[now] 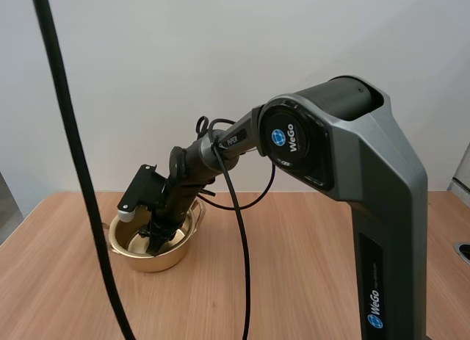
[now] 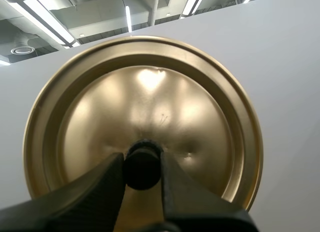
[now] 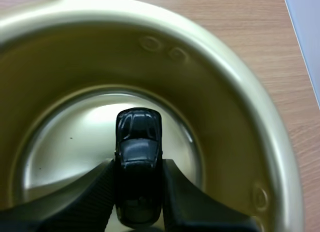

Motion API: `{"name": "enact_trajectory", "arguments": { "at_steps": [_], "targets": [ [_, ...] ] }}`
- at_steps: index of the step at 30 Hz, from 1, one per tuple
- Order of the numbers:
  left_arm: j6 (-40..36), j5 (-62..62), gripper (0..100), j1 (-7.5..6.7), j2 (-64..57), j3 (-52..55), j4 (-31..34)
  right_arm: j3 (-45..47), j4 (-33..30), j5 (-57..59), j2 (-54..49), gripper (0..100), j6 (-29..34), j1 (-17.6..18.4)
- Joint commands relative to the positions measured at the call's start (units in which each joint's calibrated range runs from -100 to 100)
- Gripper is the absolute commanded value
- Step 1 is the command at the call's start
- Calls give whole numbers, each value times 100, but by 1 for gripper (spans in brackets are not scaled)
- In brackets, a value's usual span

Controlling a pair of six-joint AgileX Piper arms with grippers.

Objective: Open the pot, put the car inside, and close it

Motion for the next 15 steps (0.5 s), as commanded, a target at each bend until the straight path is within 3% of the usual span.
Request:
{"name": "enact_trajectory", "arguments": {
  "at_steps": [1, 5, 6, 11, 12, 15],
  "targets": [
    [0, -2, 0, -2, 10, 2, 4, 0, -10, -16, 6, 0, 5, 1],
    [0, -2, 0, -2, 10, 2, 4, 0, -10, -16, 6, 0, 5, 1],
    [0, -2, 0, -2, 10, 2, 4, 0, -10, -16, 6, 4, 5, 1],
    [0, -2, 0, -2, 10, 2, 4, -43, 120, -136, -32, 74, 144, 1],
    [0, -2, 0, -2, 10, 2, 4, -72, 133, -136, -63, 81, 209, 1],
    [0, -2, 0, -2, 10, 2, 4, -87, 133, -175, -283, 79, 244, 1]
  ]
}}
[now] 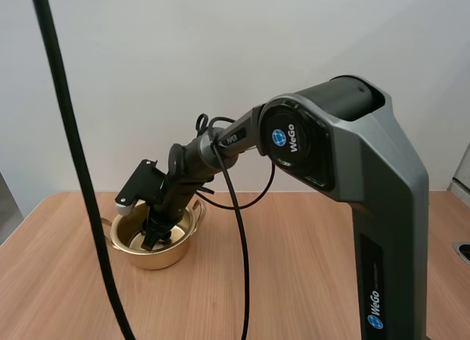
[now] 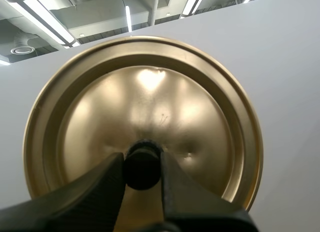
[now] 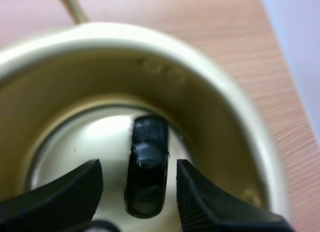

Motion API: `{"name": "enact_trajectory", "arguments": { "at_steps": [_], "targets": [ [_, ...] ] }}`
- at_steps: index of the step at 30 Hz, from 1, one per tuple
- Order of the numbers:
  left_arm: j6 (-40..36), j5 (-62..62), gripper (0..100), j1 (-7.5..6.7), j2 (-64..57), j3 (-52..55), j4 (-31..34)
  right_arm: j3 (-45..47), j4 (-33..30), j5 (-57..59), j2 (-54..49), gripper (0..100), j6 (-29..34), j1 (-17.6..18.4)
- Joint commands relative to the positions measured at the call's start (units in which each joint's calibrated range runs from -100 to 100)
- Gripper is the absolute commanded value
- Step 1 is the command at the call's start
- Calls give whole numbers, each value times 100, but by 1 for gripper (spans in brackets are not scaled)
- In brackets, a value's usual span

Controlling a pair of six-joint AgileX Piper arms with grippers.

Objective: Open the pot, put the car inside, and close it

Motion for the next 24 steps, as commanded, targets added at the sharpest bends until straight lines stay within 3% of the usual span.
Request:
{"name": "enact_trajectory", "arguments": {
  "at_steps": [1, 9, 14, 21, 24],
  "targets": [
    [0, -2, 0, -2, 10, 2, 4, -5, 8, -14, -224, 78, 9, 1],
    [0, -2, 0, -2, 10, 2, 4, -5, 9, 116, -1586, 78, 80, -21],
    [0, -33, 0, -2, 10, 2, 4, -5, -234, 636, -2509, 74, 458, -303],
    [-68, -479, 0, -2, 21, 2, 4, -5, -1160, 1147, -3503, 48, 1348, -1193],
    [-31, -546, 0, -2, 21, 2, 4, -5, -1179, 1260, -3840, 16, 1459, -1757]
  ]
}}
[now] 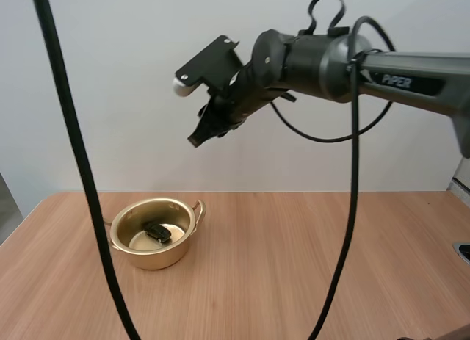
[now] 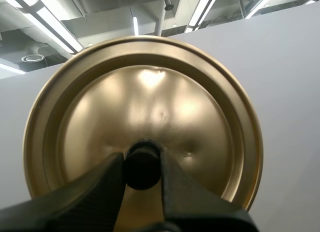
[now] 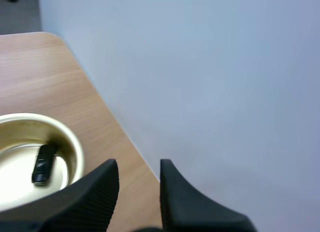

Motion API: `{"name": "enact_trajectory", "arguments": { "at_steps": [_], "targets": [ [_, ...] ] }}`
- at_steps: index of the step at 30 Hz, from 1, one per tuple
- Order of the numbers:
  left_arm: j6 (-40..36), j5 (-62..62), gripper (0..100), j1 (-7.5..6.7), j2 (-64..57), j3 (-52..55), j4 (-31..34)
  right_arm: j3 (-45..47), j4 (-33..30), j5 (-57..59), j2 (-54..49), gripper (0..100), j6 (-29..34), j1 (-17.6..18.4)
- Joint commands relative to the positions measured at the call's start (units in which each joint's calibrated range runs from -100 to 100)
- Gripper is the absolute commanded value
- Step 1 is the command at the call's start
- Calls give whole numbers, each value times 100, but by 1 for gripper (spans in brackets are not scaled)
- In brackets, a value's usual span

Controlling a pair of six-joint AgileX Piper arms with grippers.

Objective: Open the pot, put the car inside, and close it

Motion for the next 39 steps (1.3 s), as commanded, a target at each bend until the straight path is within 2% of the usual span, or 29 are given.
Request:
{"name": "enact_trajectory", "arguments": {
  "at_steps": [1, 7, 11, 14, 22, 25, 29, 32, 39],
  "targets": [
    [18, 48, 0, -2, 9, 2, 18, -5, 42, 19, -312, 1, 97, -775],
    [-38, 403, 0, -2, 51, 2, 275, -5, 248, 0, -925, 0, 88, -1622],
    [-97, 1533, 0, -2, 373, 2, 414, -5, 839, -186, -1348, 0, 88, -2030],
    [-226, 2491, 0, -2, 823, 2, 623, -5, 1345, -272, -1719, 0, 88, -2206],
    [-322, 3875, 0, -2, 2287, 2, 952, -5, 1446, -384, -2674, 0, 88, -2243],
    [-277, 3875, 0, -1, 2795, 57, 963, -5, 1446, -384, -2971, 0, 88, -2243],
    [-173, 3875, 0, 152, 3111, 549, 957, -5, 1446, -384, -3229, 0, 88, -2243],
    [-83, 3448, 0, 216, 3208, 1166, 944, -5, 1446, -384, -3302, 0, 88, -2243],
    [249, 2107, 0, 216, 3218, 2757, 873, -5, 1380, -326, -3305, 0, 88, -2243]
  ]
}}
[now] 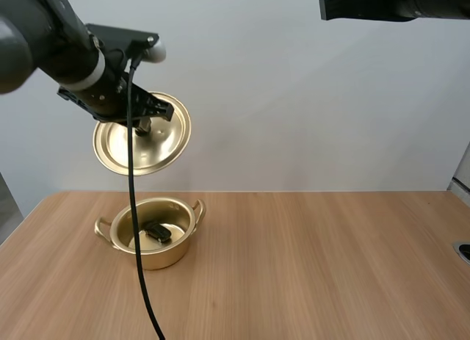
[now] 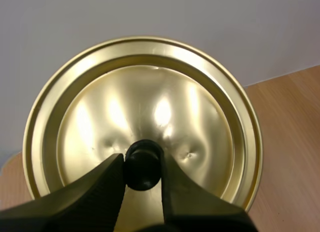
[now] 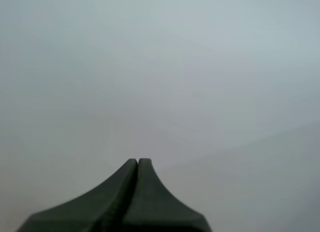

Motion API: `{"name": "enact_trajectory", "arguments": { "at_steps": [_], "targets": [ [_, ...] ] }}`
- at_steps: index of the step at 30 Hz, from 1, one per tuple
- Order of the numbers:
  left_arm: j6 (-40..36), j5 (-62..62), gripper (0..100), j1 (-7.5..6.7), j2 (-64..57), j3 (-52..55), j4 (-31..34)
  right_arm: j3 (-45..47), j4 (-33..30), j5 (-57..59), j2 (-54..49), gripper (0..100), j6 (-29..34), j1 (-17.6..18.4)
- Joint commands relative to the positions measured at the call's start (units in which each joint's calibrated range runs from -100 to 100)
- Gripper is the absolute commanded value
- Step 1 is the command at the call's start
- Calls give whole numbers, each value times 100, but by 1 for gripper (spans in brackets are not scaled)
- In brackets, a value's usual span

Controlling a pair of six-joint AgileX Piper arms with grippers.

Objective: Open the pot, put the car inside, and close it

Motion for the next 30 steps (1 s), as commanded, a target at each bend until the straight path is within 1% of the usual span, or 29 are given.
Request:
{"name": "enact_trajectory", "arguments": {
  "at_steps": [1, 4, 7, 22, 30],
  "targets": [
    [76, -475, 0, 0, -1, 773, -8, -5, -8, 2, 4, 0, -3, -3],
    [184, -592, 0, 0, 148, 1162, -8, -5, 7, 44, 4, 0, -3, -3],
    [184, -411, 0, 0, 408, 1314, 61, -5, 13, 207, 4, 0, -3, -3],
    [212, -284, 0, 0, 1562, 1326, 80, -5, 13, 733, 4, 0, -3, -3],
    [212, -343, 0, 0, 1869, 1326, 286, -5, 13, 733, 4, 0, -3, -3]
  ]
}}
